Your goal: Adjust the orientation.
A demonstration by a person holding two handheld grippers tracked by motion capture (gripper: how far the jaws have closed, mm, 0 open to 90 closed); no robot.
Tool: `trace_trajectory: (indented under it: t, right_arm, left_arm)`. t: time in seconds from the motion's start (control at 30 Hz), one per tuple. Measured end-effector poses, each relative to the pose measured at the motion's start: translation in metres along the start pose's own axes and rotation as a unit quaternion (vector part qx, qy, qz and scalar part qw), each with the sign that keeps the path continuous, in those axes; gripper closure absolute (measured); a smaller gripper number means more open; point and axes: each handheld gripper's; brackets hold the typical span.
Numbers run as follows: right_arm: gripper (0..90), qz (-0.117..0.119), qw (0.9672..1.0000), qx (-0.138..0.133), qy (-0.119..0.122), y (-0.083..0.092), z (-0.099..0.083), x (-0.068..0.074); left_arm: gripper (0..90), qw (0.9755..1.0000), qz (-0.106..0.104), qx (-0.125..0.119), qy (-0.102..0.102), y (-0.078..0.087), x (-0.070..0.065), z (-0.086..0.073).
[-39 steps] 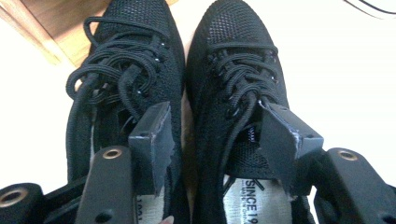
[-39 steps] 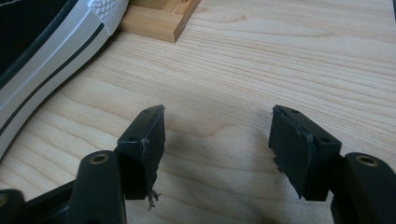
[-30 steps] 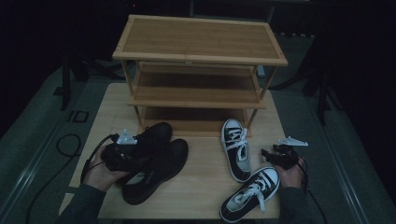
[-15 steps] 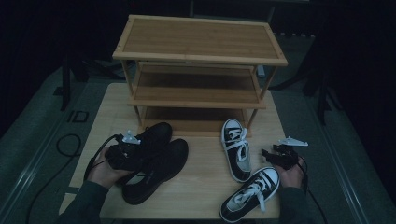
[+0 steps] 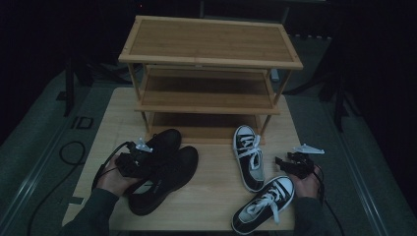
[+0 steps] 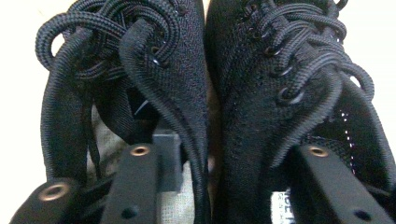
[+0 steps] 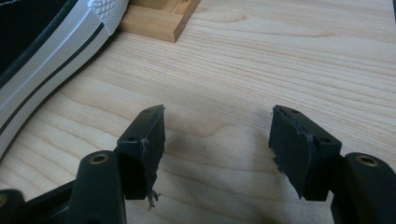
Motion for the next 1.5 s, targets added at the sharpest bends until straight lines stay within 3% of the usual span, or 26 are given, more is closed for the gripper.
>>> trace_trajectory:
  t: [0.23,0.37,0.47,0.9,1.5]
  right_arm:
    - [35.7,0.000,1.0000,0.000,0.000,0.000,0.000,0.000]
    - [35.7,0.000,1.0000,0.000,0.000,0.000,0.000,0.000]
    - [35.7,0.000,1.0000,0.000,-0.001,0.000,0.000,0.000]
    - [35.7,0.000,1.0000,0.000,0.000,0.000,0.000,0.000]
    - [35.6,-0.001,1.0000,0.000,0.002,0.000,0.000,0.000]
  left_arm:
    - [80.9,0.9999,0.011,-0.008,0.008,0.002,0.000,-0.002]
    - [83.3,0.9998,0.012,-0.010,0.009,0.002,-0.001,-0.002]
    - [85.2,0.9996,0.002,-0.020,0.022,0.003,0.001,-0.003]
    - [85.8,0.9980,-0.003,-0.045,0.044,0.008,-0.001,-0.004]
    - [85.7,0.9979,0.003,-0.055,0.034,0.016,-0.009,0.010]
Point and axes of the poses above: each handheld gripper's, and its own axes: y roughly backward along the jaws, z roughly out of its top, x roughly to its left, and after that the axes turned 1 degree about x, right-handed
